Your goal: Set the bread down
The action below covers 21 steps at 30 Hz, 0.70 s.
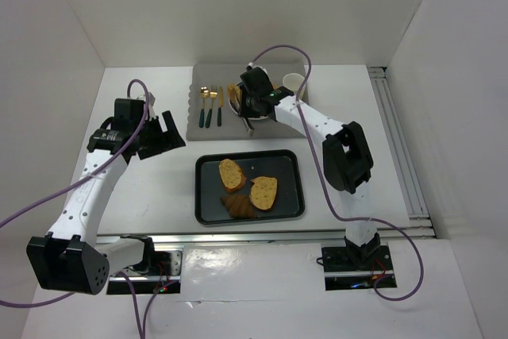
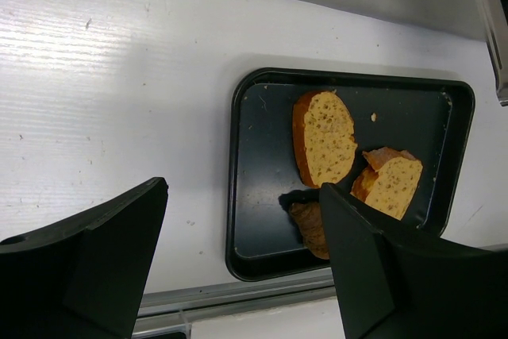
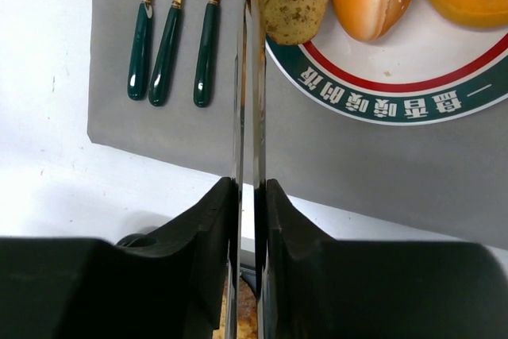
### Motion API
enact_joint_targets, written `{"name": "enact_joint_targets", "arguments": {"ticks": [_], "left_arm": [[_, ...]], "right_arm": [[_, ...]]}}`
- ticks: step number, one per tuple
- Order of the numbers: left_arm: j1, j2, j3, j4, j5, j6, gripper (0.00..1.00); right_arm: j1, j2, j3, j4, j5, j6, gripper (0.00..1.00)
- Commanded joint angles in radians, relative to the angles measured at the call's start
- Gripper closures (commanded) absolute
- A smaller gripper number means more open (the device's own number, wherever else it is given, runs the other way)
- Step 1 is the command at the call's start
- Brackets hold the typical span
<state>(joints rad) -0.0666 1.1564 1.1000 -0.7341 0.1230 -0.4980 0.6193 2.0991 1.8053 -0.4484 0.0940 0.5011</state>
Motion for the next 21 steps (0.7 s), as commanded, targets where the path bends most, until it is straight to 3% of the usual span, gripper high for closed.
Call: {"name": "enact_joint_targets", "arguments": {"ticks": [1, 7, 17, 21], "left_arm": [[0.005, -0.027, 0.011, 0.002, -0.008, 0.019, 0.1], [0.005, -0.027, 0.011, 0.002, -0.008, 0.019, 0.1], [0.005, -0.018, 0.011, 0.012, 0.01, 0.019, 0.11], [0.005, -0.018, 0.02, 0.012, 0.01, 0.019, 0.11]], "right_arm": [[0.013, -0.03, 0.003, 0.043, 0.016, 0.011, 0.71], [0.022, -0.085, 0.022, 0.024, 0.026, 0.011, 0.55], [0.022, -0.212, 0.062, 0.002, 0.067, -0.029, 0.52], [0.011, -0.309, -0.013, -0.019, 0.154, -0.049, 0.52]]}}
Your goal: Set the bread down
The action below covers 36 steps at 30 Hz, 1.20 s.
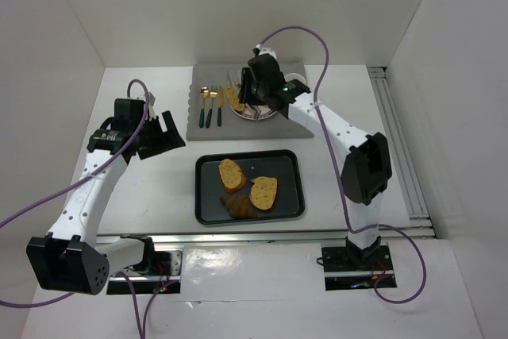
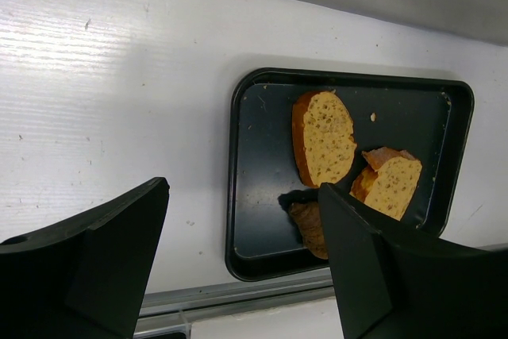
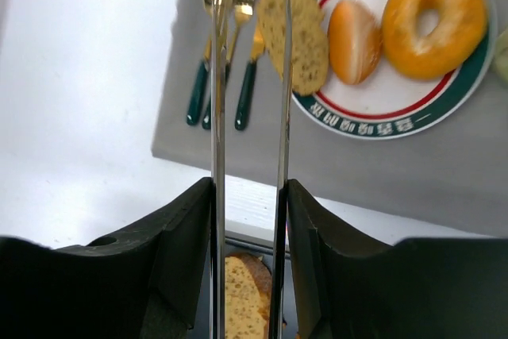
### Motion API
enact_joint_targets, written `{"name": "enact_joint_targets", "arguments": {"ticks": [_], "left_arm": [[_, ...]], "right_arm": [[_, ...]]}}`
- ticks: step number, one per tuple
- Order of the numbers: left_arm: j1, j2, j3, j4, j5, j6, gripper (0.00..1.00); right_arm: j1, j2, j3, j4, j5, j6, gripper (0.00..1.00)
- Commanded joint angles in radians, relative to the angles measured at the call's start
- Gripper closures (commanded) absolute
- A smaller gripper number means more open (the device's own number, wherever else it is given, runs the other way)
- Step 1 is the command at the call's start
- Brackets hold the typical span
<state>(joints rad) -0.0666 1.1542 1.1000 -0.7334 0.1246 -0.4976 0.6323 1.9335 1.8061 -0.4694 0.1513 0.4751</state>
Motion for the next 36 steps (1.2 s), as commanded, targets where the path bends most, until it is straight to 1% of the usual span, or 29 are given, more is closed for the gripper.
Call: {"name": "enact_joint_targets", "arguments": {"ticks": [1, 2, 4, 5, 6, 7, 8, 9, 10, 11, 13, 14, 15, 16, 18, 19, 20, 21, 22, 24, 26, 27, 28, 29, 31, 32, 34, 35, 36], "left_arm": [[0.005, -0.016, 0.02, 0.011, 0.009, 0.019, 0.11], [0.005, -0.016, 0.02, 0.011, 0.009, 0.019, 0.11], [0.005, -0.016, 0.041, 0.0, 0.018, 0.019, 0.11], [0.005, -0.016, 0.05, 0.0, 0.029, 0.019, 0.11], [0.005, -0.016, 0.05, 0.0, 0.039, 0.019, 0.11], [0.005, -0.016, 0.063, 0.0, 0.04, 0.019, 0.11], [0.005, -0.016, 0.073, 0.0, 0.04, 0.019, 0.11], [0.005, -0.016, 0.074, 0.0, 0.03, 0.019, 0.11], [0.005, -0.016, 0.074, 0.0, 0.03, 0.019, 0.11], [0.005, -0.016, 0.074, 0.0, 0.02, 0.019, 0.11], [0.005, -0.016, 0.074, 0.0, 0.01, 0.019, 0.11], [0.005, -0.016, 0.074, 0.0, 0.01, 0.019, 0.11], [0.005, -0.016, 0.063, 0.0, 0.01, 0.019, 0.11], [0.005, -0.016, 0.063, 0.0, 0.01, 0.019, 0.11], [0.005, -0.016, 0.044, 0.009, 0.01, 0.01, 0.11], [0.005, -0.016, 0.044, 0.009, 0.01, 0.01, 0.1], [0.005, -0.025, 0.044, 0.018, 0.01, 0.01, 0.1], [0.005, -0.025, 0.044, 0.019, 0.01, 0.01, 0.1], [0.005, -0.025, 0.044, 0.019, 0.01, 0.01, 0.1], [0.005, -0.016, 0.064, 0.019, 0.0, 0.001, 0.1], [0.005, -0.016, 0.074, 0.0, 0.0, 0.001, 0.1], [0.005, -0.016, 0.084, 0.0, 0.0, 0.001, 0.1], [-0.004, -0.016, 0.084, 0.0, 0.0, 0.001, 0.1], [-0.004, -0.016, 0.084, 0.0, 0.0, -0.008, 0.1], [-0.004, -0.016, 0.084, 0.0, 0.0, -0.009, 0.1], [-0.004, -0.007, 0.084, 0.0, 0.0, -0.009, 0.1], [-0.004, -0.007, 0.084, 0.0, 0.0, -0.009, 0.1], [-0.004, 0.002, 0.093, 0.0, 0.0, -0.009, 0.1], [-0.004, 0.002, 0.093, 0.0, 0.0, 0.001, 0.1]], "right_arm": [[-0.002, -0.169, -0.014, 0.002, 0.097, -0.023, 0.52], [-0.012, -0.198, -0.081, 0.002, 0.141, -0.033, 0.52], [-0.025, -0.309, -0.176, 0.018, 0.191, -0.033, 0.52], [-0.025, -0.352, -0.295, 0.032, 0.23, -0.033, 0.52], [-0.039, -0.448, -0.362, 0.046, 0.25, -0.033, 0.52], [-0.06, -0.497, -0.428, 0.078, 0.267, -0.023, 0.52], [-0.077, -0.545, -0.549, 0.089, 0.278, -0.023, 0.52], [-0.11, -0.632, -0.606, 0.109, 0.295, -0.009, 0.52], [-0.132, -0.668, -0.66, 0.109, 0.306, 0.005, 0.52], [-0.155, -0.695, -0.75, 0.126, 0.326, 0.005, 0.52], [-0.218, -0.749, -0.829, 0.181, 0.335, 0.005, 0.52], [-0.238, -0.749, -0.89, 0.208, 0.335, 0.005, 0.52], [-0.259, -0.749, -0.913, 0.241, 0.335, 0.005, 0.52], [-0.298, -0.739, -0.935, 0.317, 0.335, -0.022, 0.51], [-0.336, -0.675, -0.971, 0.398, 0.324, -0.041, 0.51], [-0.356, -0.642, -0.972, 0.467, 0.309, -0.05, 0.51], [-0.4, -0.607, -0.972, 0.498, 0.291, -0.05, 0.51], [-0.419, -0.531, -0.947, 0.524, 0.277, -0.059, 0.51], [-0.433, -0.492, -0.936, 0.547, 0.263, -0.072, 0.51], [-0.454, -0.418, -0.927, 0.65, 0.263, -0.095, 0.51], [-0.497, -0.317, -0.927, 0.731, 0.219, -0.104, 0.51], [-0.508, -0.283, -0.907, 0.742, 0.205, -0.104, 0.51], [-0.517, -0.222, -0.895, 0.742, 0.194, -0.104, 0.48], [-0.539, -0.197, -0.877, 0.72, 0.176, -0.104, 0.42], [-0.548, -0.171, -0.823, 0.668, 0.166, -0.092, 0.25], [-0.548, -0.185, -0.814, 0.626, 0.183, -0.083, 0.14], [-0.548, -0.232, -0.814, 0.592, 0.194, -0.082, 0.06], [-0.548, -0.293, -0.814, 0.571, 0.214, -0.072, 0.05], [-0.548, -0.323, -0.8, 0.498, 0.231, -0.055, 0.0]]}}
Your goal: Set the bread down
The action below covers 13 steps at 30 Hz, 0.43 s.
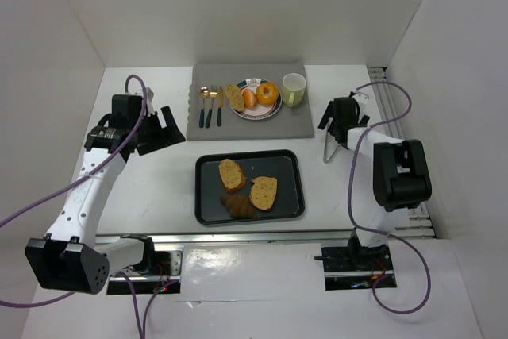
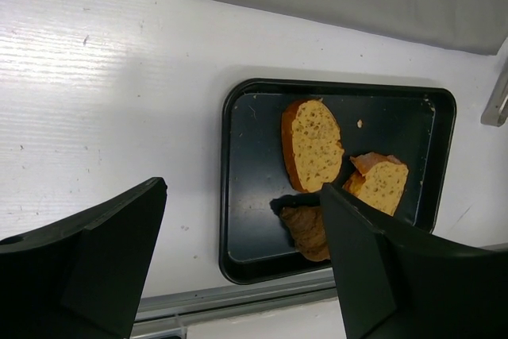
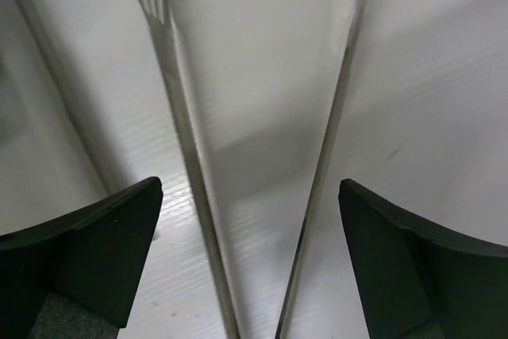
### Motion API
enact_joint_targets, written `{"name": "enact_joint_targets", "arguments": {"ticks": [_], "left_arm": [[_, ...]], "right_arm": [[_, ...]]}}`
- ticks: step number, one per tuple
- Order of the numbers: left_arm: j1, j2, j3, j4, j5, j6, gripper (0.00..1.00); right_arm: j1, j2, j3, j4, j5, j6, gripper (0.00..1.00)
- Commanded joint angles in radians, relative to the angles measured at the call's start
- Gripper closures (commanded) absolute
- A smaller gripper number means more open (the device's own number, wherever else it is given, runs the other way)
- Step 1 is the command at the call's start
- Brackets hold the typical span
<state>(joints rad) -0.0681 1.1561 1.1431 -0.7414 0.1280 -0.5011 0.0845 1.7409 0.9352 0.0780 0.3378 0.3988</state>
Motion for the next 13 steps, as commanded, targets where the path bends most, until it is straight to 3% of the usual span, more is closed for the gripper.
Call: {"name": "enact_joint_targets", "arguments": {"ticks": [1, 6, 13], "left_arm": [[-0.002, 0.01, 0.062, -0.002, -0.004, 0.004, 0.08], [-0.002, 0.019, 0.11, -0.015, -0.004, 0.032, 0.01], [-0.002, 0.03, 0.138, -0.024, 0.004, 0.032, 0.01]], "right_arm": [[0.0, -0.158, 0.103, -0.099, 0.084, 0.031, 0.0], [0.0, -0.303, 0.145, -0.386, 0.136, 0.061, 0.0], [0.0, -0.497, -0.013, -0.495, 0.121, 0.116, 0.0]]}}
